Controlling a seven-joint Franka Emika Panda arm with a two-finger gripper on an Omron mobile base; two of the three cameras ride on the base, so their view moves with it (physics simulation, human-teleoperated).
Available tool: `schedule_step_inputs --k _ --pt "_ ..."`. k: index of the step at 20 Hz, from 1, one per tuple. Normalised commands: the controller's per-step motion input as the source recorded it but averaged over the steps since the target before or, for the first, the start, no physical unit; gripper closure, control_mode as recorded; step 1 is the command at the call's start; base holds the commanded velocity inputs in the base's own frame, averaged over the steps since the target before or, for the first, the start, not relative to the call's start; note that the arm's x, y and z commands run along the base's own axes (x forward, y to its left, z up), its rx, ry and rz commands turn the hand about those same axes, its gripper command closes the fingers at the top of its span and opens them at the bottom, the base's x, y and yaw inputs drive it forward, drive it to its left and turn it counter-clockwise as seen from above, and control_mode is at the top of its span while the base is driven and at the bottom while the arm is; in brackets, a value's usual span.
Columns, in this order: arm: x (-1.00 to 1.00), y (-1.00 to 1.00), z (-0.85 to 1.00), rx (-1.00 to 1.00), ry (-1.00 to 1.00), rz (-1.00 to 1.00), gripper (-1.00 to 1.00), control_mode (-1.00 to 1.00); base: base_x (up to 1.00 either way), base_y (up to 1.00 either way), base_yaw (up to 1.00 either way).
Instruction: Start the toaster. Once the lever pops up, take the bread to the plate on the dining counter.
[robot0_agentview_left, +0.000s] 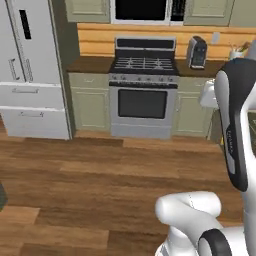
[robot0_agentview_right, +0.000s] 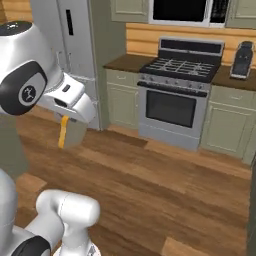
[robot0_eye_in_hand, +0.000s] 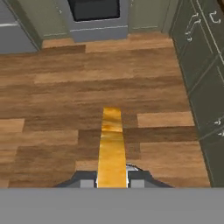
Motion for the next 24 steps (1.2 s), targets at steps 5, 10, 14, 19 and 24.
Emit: schedule_step_inputs --k 5,10,14,19,24 --pt "0.0 0.0 0.0 0.0 0.0 0.0 1.0 1.0 0.45 0.2 0.85" --pt "0.0 0.0 0.0 0.0 0.0 0.0 1.0 1.0 0.99 0.0 0.67" --pt "0.0 0.0 0.0 0.0 0.0 0.0 1.0 1.0 1.0 -0.06 0.57" --pt "0.0 0.0 0.0 0.0 0.0 0.0 1.0 1.0 1.0 -0.31 0.53" --pt "0.0 0.0 0.0 0.0 0.0 0.0 1.0 1.0 1.0 -0.52 0.55"
